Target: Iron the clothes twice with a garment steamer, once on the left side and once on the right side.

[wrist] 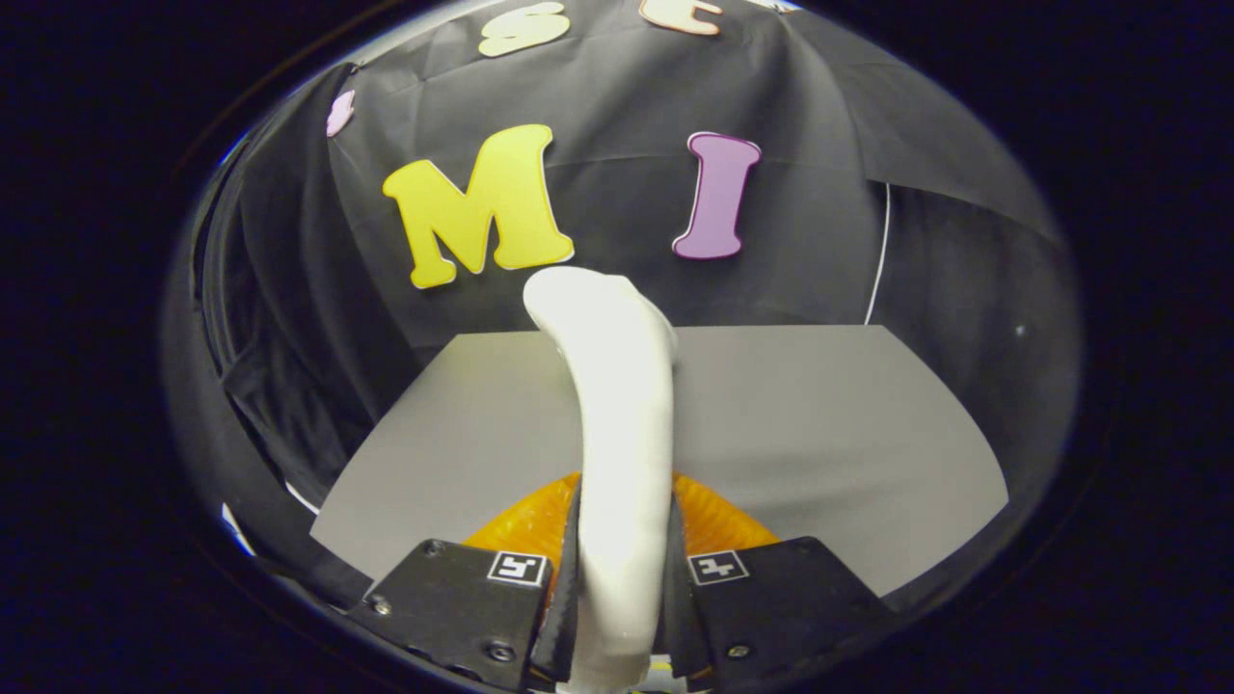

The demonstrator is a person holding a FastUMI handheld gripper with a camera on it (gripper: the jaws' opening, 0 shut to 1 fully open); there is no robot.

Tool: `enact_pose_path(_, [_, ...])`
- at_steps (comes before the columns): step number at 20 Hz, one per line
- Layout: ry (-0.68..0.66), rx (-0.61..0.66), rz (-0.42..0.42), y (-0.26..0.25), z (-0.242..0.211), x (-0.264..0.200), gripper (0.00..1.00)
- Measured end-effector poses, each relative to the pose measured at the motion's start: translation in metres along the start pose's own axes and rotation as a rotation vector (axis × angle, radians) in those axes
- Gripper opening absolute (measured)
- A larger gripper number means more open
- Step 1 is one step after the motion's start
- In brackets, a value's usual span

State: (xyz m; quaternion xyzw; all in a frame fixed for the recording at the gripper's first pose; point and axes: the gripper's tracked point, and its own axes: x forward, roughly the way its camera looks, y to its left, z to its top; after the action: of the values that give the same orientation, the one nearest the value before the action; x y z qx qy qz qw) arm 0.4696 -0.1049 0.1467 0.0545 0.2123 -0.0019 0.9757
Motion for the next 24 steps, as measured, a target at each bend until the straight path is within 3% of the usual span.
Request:
enact_pose_path(6, [-0.082,0.020,-0.002,0.014,0.003,-0.050,0.38])
enact_pose_path(12, [-0.219,0.051,0.036,0.050,0.038,-0.132,0.38])
enact_pose_path(17, [-0.315,0.033,0.037,0.097,0.072,-0.183,0.38])
enact_pose_path(24, [-0.410,0.042,0.036,0.183,0.122,-0.221,0.38])
